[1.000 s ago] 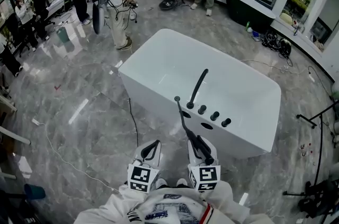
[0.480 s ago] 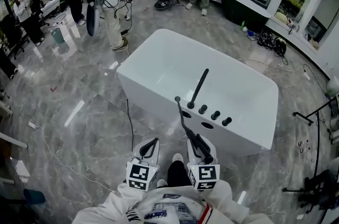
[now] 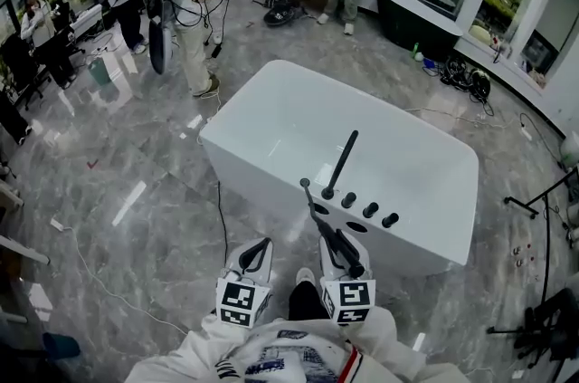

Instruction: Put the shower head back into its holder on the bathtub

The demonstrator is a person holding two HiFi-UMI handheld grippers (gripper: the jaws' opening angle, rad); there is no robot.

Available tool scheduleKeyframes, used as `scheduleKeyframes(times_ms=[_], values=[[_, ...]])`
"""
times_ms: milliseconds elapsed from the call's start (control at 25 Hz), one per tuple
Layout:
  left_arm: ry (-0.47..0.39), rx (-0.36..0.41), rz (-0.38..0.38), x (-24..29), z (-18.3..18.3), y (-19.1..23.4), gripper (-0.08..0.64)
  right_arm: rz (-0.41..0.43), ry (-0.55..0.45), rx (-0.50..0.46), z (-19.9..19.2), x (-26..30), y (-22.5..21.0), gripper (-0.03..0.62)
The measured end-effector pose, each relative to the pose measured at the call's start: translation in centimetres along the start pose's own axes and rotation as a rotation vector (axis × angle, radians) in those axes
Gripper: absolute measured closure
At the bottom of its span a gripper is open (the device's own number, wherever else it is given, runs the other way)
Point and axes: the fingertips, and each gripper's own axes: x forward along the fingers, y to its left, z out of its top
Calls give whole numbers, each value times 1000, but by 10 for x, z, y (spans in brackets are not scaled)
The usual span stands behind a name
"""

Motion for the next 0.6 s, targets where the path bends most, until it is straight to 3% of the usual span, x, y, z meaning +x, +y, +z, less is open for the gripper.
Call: scheduleKeyframes(times_ms=[600], values=[[43,-16,8,54,4,11,558,33,45,21,-5,44,-27,454]])
